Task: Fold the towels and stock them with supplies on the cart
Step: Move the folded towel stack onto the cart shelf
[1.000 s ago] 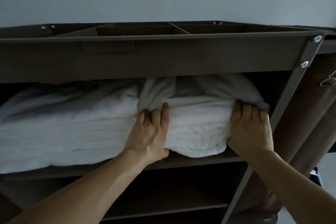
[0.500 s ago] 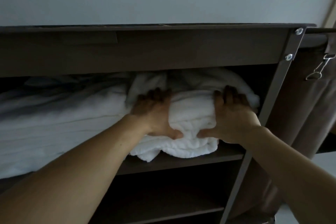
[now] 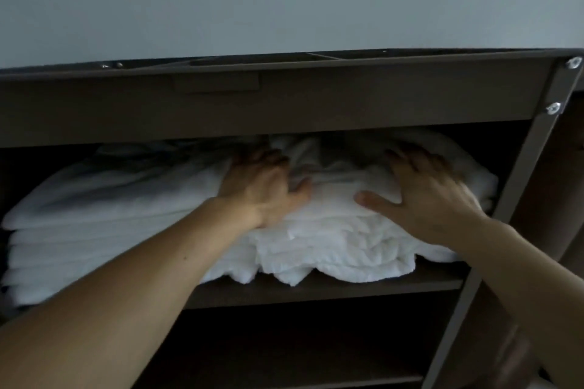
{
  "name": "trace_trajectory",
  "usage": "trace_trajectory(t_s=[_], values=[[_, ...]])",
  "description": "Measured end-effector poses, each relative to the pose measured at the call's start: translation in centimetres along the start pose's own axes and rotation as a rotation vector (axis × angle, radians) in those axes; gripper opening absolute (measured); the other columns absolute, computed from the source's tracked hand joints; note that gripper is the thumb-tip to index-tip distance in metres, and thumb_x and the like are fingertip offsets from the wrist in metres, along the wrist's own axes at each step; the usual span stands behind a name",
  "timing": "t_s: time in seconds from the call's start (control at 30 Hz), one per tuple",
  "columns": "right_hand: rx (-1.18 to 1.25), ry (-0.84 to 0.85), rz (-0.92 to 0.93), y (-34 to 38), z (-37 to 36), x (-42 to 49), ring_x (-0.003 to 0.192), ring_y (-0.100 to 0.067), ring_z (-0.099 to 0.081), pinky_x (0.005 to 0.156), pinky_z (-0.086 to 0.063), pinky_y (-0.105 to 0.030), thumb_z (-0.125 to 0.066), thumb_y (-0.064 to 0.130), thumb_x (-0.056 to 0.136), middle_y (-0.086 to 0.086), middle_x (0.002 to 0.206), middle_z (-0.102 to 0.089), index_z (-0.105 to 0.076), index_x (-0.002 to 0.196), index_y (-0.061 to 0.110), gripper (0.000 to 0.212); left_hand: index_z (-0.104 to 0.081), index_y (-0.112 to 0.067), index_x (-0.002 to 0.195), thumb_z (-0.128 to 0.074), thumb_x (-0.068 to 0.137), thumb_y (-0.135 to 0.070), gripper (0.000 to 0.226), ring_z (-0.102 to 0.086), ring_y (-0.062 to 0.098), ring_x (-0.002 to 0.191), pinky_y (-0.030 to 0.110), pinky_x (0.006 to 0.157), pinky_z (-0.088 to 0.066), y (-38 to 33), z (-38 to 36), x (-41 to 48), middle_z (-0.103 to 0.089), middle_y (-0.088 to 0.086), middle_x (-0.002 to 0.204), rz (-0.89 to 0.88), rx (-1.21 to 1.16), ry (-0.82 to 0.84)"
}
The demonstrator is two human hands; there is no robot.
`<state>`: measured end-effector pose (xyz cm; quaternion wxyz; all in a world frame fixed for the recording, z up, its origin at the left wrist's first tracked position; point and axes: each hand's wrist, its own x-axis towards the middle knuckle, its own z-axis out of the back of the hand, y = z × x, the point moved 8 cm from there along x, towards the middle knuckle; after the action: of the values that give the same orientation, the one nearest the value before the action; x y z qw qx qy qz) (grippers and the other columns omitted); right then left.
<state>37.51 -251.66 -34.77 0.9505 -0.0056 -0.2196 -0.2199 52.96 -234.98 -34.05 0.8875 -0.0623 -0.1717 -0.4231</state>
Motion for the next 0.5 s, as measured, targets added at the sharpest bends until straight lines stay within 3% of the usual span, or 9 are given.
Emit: trace_trajectory(t_s=[0.07,0.13,0.2,0.27,0.37,0.43,0.5], values=[[-0.064,0.049,0.208,5.0,-1.2,0.4,0.146,-0.03,-0.024,0.119,-0.017,-0.049,-0.031,0.099,0.058,-0.005,0.161,-0.025,-0.019,0.154,0.029,0.119,-0.028,-0.027,0.152,-0.036,0.081,-0.081,0.089,-0.042,0.026,0.135,0.036,0.098,-0.039,3.0,0.2,-0.9,-0.041,0.003,0.152,0.056,0.032,0.059],[-0.125,0.091,0.362,9.6,-3.4,0.0,0.147,-0.034,-0.023,0.119,-0.015,-0.055,-0.059,0.091,0.051,-0.007,0.161,-0.025,-0.02,0.155,0.025,0.129,-0.021,-0.033,0.152,-0.051,0.074,-0.082,0.096,-0.045,0.023,0.132,0.033,0.093,-0.039,4.0,-0.6,-2.0,-0.04,-0.001,0.152,0.032,-0.067,0.128],[-0.185,0.057,0.464,13.1,-5.5,-1.3,0.148,-0.04,-0.024,0.118,-0.019,-0.063,-0.076,0.081,0.043,-0.015,0.159,-0.03,-0.027,0.155,0.013,0.14,-0.016,-0.032,0.152,-0.063,0.062,-0.082,0.113,-0.042,0.021,0.133,0.038,0.103,-0.04,4.2,-1.1,-3.4,-0.036,-0.003,0.153,-0.031,-0.083,0.137],[-0.221,0.008,0.479,15.1,-6.8,-2.6,0.147,-0.042,-0.027,0.114,-0.022,-0.067,-0.082,0.077,0.037,-0.02,0.156,-0.034,-0.032,0.153,0.006,0.145,0.002,-0.029,0.155,-0.07,0.052,-0.079,0.135,-0.027,0.023,0.142,0.042,0.114,-0.029,4.5,-2.3,-5.1,-0.019,0.001,0.158,-0.105,0.012,0.121],[-0.218,-0.082,0.529,16.1,-6.8,-3.1,0.146,-0.037,-0.032,0.113,-0.024,-0.068,-0.083,0.072,0.041,-0.019,0.155,-0.038,-0.037,0.151,0.003,0.138,0.03,-0.031,0.15,-0.071,0.052,-0.075,0.148,0.006,0.032,0.15,0.051,0.122,-0.008,4.8,-3.5,-7.6,0.017,0.009,0.162,-0.255,0.228,0.076],[-0.218,-0.111,0.599,16.1,-6.6,-3.3,0.146,-0.037,-0.033,0.114,-0.026,-0.065,-0.083,0.063,0.053,-0.02,0.156,-0.036,-0.036,0.15,0.002,0.124,0.028,-0.027,0.152,-0.077,0.052,-0.07,0.151,0.019,0.036,0.15,0.059,0.12,-0.002,5.3,-3.7,-8.8,0.029,0.014,0.16,-0.309,0.317,0.051],[-0.301,-0.078,0.628,15.5,-7.0,-3.2,0.152,-0.039,-0.012,0.118,-0.013,-0.063,-0.077,0.052,0.067,-0.024,0.164,-0.013,-0.016,0.157,0.002,0.119,0.013,-0.026,0.157,-0.086,0.048,-0.061,0.151,0.013,0.042,0.15,0.069,0.116,-0.008,5.1,-3.6,-9.4,0.02,0.021,0.162,-0.322,0.366,-0.027]])
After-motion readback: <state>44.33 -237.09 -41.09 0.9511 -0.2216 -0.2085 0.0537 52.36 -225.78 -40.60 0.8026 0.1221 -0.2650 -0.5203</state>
